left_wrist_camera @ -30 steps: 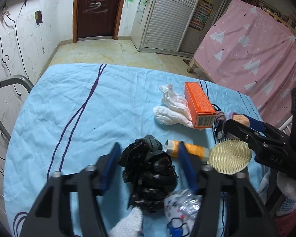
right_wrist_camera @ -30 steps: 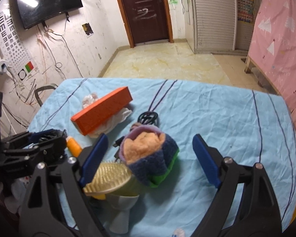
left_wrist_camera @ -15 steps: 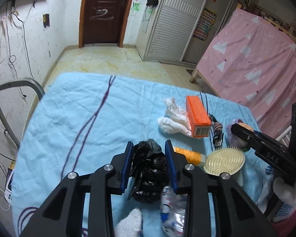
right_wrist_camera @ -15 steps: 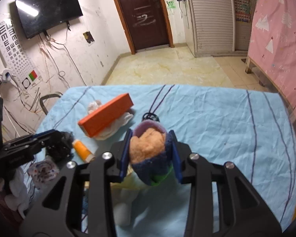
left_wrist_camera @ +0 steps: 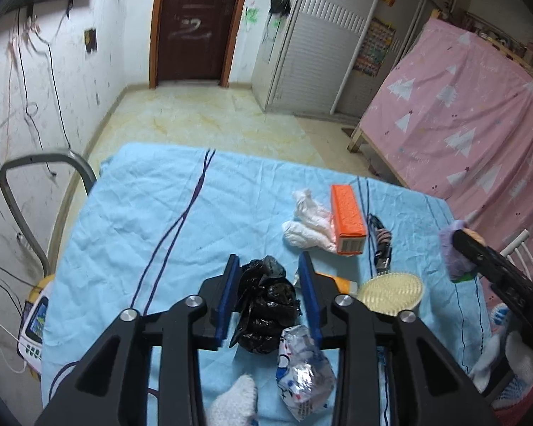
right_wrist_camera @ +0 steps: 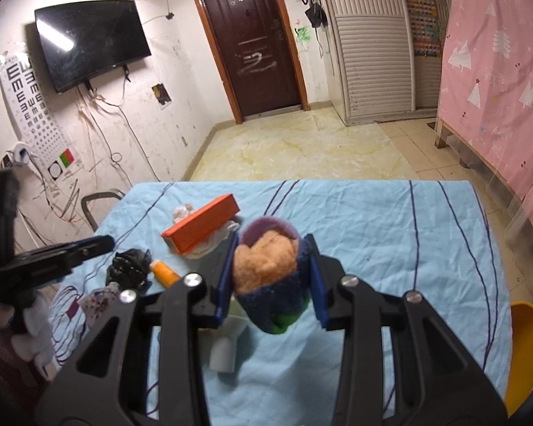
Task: Collect trash
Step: 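Carry the hat to the yellow bin and open the right tool while the left tool carries the black bag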
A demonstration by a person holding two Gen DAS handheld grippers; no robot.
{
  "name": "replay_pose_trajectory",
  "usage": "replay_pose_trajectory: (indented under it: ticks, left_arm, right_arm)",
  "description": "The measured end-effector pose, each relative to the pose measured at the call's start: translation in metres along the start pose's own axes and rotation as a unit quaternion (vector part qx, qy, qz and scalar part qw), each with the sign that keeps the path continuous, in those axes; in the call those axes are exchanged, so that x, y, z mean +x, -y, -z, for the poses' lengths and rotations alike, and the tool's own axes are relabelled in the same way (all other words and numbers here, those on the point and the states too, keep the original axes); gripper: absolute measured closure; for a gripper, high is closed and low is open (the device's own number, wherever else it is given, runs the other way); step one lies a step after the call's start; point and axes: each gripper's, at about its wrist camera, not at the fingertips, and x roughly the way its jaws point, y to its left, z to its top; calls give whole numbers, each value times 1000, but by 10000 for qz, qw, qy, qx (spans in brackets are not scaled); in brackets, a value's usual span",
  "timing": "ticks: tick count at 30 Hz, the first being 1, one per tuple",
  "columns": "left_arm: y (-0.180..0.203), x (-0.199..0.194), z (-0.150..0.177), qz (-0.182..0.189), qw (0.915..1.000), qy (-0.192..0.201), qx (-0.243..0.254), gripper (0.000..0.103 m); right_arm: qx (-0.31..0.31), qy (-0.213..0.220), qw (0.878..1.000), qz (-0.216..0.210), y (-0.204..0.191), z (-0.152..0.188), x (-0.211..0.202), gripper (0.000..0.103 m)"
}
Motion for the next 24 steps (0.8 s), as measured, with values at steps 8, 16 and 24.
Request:
replay_pose_trajectory:
  ticks: [8,16,24]
  left_arm:
    - [2,24,7,-187,9988,-448,66,58]
    - [11,39,17,-337,9961,-809,120,84]
    - [27,10,11,-561,9981,-192,148,87]
  right_arm:
    - [139,100,9999,14,15,5,-13,68]
    - [292,157,9994,-50,31,10,-22,68]
    - [482,317,9983,-49,50,14,-37,68]
